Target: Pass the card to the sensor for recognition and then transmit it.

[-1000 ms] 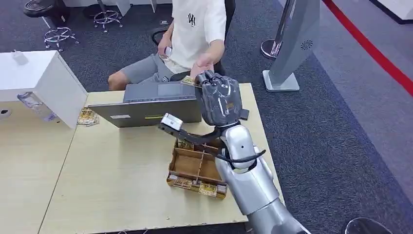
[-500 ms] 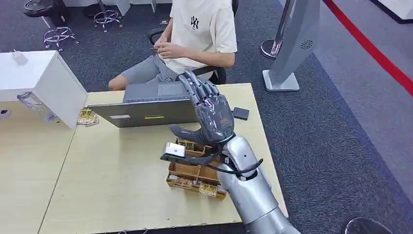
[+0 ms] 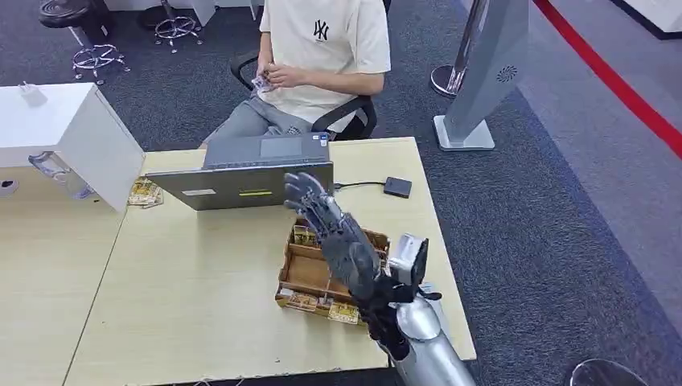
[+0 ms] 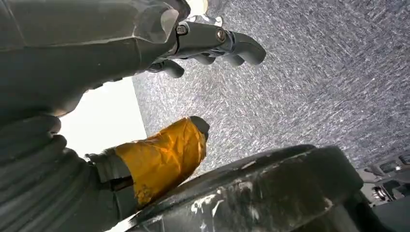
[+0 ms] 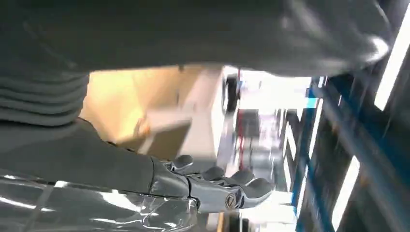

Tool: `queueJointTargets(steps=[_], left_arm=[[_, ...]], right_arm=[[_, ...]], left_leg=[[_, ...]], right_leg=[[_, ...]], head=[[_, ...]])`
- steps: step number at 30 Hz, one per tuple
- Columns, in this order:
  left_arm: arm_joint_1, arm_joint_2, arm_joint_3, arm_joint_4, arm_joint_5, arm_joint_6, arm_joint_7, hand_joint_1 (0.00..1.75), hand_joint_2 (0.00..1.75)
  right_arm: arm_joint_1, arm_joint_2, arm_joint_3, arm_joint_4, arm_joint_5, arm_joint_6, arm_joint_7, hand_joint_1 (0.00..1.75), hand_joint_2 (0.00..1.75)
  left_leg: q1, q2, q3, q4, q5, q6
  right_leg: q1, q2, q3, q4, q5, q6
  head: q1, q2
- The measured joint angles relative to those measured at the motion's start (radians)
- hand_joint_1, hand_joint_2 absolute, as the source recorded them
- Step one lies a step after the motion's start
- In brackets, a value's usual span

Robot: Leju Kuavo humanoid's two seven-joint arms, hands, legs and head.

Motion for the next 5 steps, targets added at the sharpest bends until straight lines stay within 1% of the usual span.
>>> queueJointTargets(steps=[1, 4, 5], left_arm=[[-0.001, 0.001, 0.000, 0.000, 0.001, 0.000, -0.003, 0.00, 1.75], [-0.006, 0.004, 0.000, 0.000, 0.005, 0.000, -0.004, 0.00, 1.75], [-0.009, 0.005, 0.000, 0.000, 0.006, 0.001, -0.005, 0.00, 1.75]], right_arm=[[0.008, -0.010, 0.005, -0.002, -0.010, 0.040, -0.005, 0.00, 0.00], [0.027, -0.036, 0.016, -0.002, -0.024, 0.100, -0.010, 0.00, 0.00], [0.039, -0.045, 0.022, -0.001, -0.027, 0.137, -0.013, 0.00, 0.00]], left_leg=[[0.000, 0.000, 0.000, 0.000, 0.000, 0.000], [0.000, 0.000, 0.000, 0.000, 0.000, 0.000], [0.000, 0.000, 0.000, 0.000, 0.000, 0.000]], right_leg=[[0.000, 0.000, 0.000, 0.000, 0.000, 0.000], [0.000, 0.000, 0.000, 0.000, 0.000, 0.000], [0.000, 0.000, 0.000, 0.000, 0.000, 0.000]], head=[[0.000, 0.000], [0.000, 0.000], [0.000, 0.000]])
